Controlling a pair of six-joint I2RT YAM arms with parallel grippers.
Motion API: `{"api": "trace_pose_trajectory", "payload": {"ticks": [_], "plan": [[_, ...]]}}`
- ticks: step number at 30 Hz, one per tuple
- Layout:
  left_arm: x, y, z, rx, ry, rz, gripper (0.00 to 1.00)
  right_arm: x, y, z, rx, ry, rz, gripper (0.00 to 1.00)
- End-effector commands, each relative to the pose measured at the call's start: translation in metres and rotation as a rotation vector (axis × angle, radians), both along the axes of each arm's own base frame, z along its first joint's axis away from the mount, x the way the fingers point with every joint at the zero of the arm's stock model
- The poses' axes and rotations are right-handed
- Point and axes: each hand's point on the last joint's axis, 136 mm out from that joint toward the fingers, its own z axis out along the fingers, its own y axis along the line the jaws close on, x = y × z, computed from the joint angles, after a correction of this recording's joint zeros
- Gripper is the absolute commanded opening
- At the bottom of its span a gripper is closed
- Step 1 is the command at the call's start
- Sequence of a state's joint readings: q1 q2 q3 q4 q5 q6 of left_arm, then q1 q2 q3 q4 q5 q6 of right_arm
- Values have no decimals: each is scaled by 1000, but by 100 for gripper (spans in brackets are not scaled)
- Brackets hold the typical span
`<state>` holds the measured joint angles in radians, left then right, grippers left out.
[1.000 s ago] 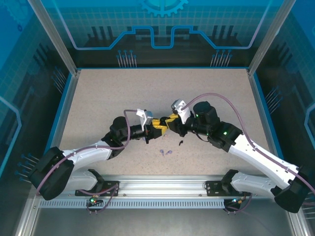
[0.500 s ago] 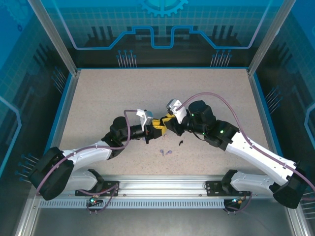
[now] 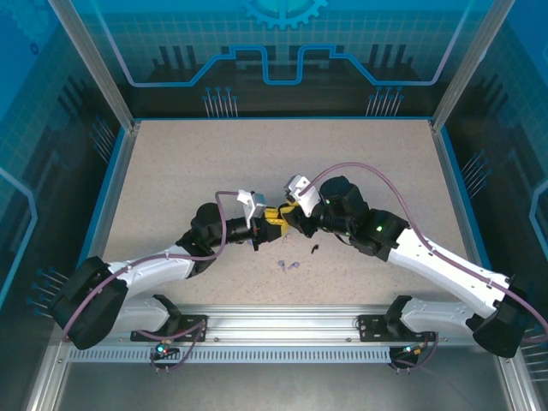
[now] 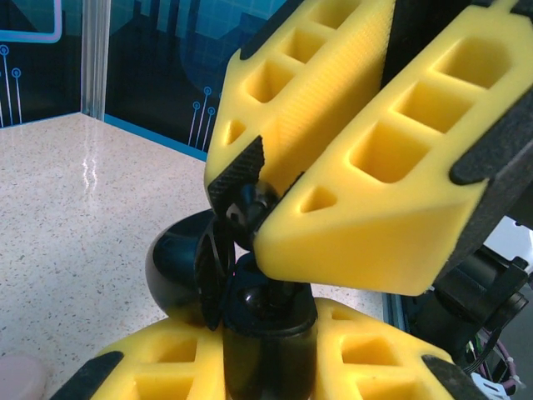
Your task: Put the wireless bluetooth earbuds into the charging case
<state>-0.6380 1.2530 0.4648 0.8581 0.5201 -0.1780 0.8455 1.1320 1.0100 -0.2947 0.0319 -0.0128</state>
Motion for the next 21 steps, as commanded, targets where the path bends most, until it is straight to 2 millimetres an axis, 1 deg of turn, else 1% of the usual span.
{"api": "trace_pose_trajectory", "payload": {"ticks": [1, 7, 10, 13, 15, 18, 21], "plan": [[-6, -3, 23, -34, -85, -29, 0, -4, 6, 9, -2, -18, 26, 20], [-6, -3, 23, -32, -88, -25, 0, -13, 9, 4, -15, 33, 73, 25], [-6, -2, 23, -30, -93, -25, 0, -17, 11, 5, -3, 58, 87, 31], [-6, -2, 23, -27, -99, -23, 0, -18, 11, 11, 27, 69, 89, 38], [-6, -2, 22, -25, -104, -22, 0, -17, 10, 21, 60, 71, 80, 45], [-6, -2, 21, -20, -112, -18, 0, -15, 4, 42, 122, 74, 56, 51], [-5, 0, 21, -20, -131, -8, 0, -12, -9, 66, 193, 69, 0, 61]]}}
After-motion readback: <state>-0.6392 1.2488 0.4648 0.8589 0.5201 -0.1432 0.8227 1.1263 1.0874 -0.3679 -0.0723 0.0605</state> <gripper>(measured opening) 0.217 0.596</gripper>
